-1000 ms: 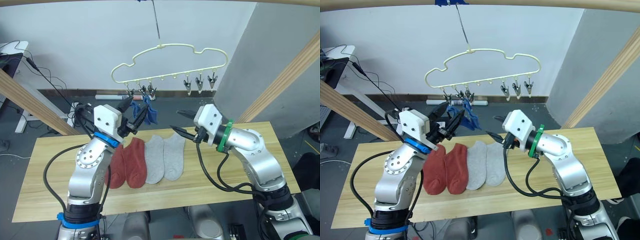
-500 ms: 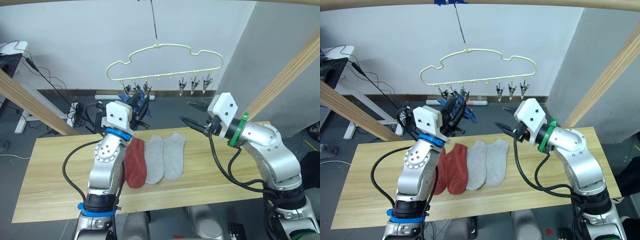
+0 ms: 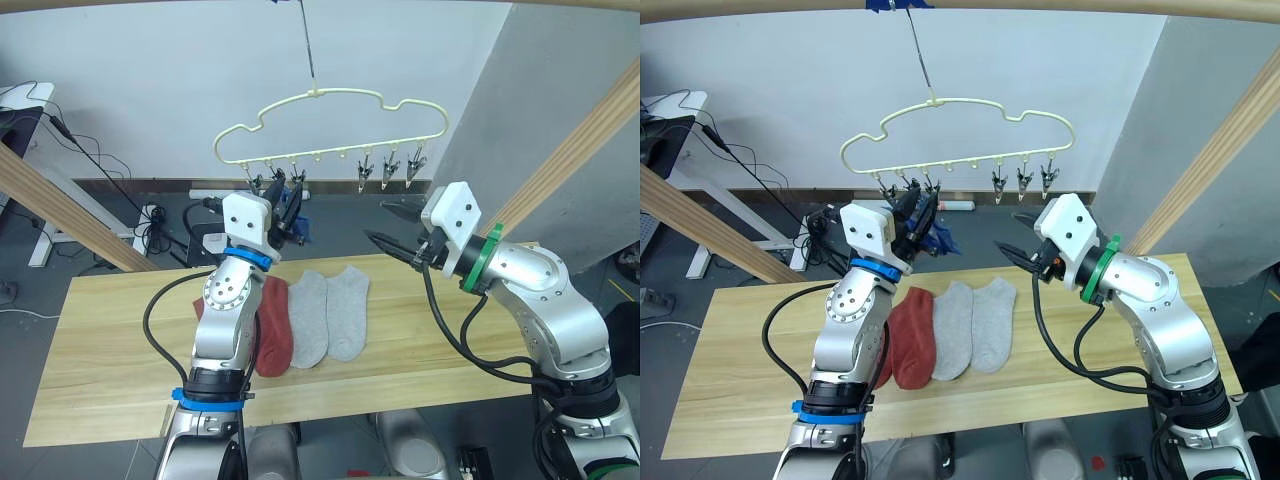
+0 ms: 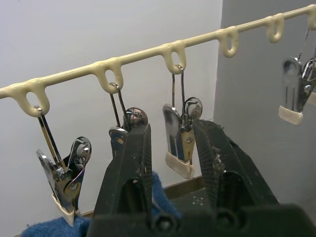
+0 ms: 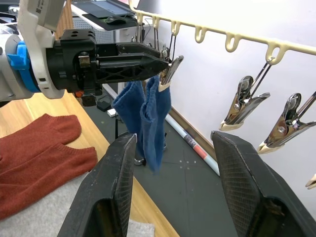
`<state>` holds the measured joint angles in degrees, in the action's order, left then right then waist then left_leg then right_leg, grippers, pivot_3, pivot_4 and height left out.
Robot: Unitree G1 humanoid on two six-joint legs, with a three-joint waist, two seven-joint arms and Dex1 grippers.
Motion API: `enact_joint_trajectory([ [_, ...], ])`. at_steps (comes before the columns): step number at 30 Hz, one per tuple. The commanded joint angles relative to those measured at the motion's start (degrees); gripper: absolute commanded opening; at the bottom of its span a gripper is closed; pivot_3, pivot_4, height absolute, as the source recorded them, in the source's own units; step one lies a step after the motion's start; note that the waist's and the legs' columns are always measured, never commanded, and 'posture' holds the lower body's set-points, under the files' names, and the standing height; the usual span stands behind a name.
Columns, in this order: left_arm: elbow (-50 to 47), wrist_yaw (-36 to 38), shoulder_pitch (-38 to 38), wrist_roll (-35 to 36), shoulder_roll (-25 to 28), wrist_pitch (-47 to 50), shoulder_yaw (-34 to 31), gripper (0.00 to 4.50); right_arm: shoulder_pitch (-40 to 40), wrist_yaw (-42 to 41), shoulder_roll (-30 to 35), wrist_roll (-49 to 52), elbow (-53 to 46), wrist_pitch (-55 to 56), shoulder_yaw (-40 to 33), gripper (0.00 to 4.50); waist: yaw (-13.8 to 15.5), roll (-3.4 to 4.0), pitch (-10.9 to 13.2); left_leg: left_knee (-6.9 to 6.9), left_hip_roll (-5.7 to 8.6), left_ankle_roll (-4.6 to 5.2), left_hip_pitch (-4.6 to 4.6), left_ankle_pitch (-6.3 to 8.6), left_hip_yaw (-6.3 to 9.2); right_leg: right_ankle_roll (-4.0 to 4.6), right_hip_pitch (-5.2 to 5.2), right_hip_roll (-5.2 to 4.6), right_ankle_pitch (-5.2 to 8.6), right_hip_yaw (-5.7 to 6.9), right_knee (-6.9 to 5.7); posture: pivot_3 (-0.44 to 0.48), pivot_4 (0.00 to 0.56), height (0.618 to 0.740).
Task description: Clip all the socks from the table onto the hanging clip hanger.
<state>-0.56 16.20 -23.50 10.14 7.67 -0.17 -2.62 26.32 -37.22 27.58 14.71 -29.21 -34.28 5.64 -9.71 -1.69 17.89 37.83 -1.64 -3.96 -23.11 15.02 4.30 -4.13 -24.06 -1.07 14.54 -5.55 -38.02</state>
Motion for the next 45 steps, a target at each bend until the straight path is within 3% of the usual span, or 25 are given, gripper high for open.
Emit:
enact_joint_trajectory([
  [1,0.0,-0.6,-1.8,-0.3,-0.4,-2.2,-0.1,1.44,1.2,0.3,0.2,0.6,-2.1,1.0,-0.6,2.54,0.0,0.0,0.0,0.0,0.0,0.0,0.0,0.0,0.0,0.0,0.0,0.0,0.0,0.01,0.0,-0.274,0.311,0.74],
  [16,-3.5,-2.5,2.8,-1.9,-0.7,-2.7,0.9,1.44,0.9,-0.1,0.5,1.6,-2.4,0.8,-0.5,2.54,0.0,0.0,0.0,0.0,0.0,0.0,0.0,0.0,0.0,0.0,0.0,0.0,0.0,-0.01,0.0,-0.276,0.308,0.74],
  [32,1.7,-4.7,-1.9,-4.4,-1.9,-3.4,1.0,1.44,1.3,-0.9,0.5,2.5,-2.0,0.9,-0.1,2.54,0.0,0.0,0.0,-0.02,0.0,0.0,-0.01,0.0,0.01,0.0,-0.01,0.0,0.0,0.01,0.02,-0.273,0.304,0.74],
  [45,1.7,-5.1,-1.5,-5.0,-2.3,-4.0,1.3,1.44,1.2,-1.6,0.9,3.3,-2.3,0.9,0.1,2.54,0.0,0.0,0.0,-0.01,0.0,0.0,-0.01,0.0,0.0,-0.01,0.0,0.0,0.0,0.01,0.02,-0.274,0.301,0.74],
])
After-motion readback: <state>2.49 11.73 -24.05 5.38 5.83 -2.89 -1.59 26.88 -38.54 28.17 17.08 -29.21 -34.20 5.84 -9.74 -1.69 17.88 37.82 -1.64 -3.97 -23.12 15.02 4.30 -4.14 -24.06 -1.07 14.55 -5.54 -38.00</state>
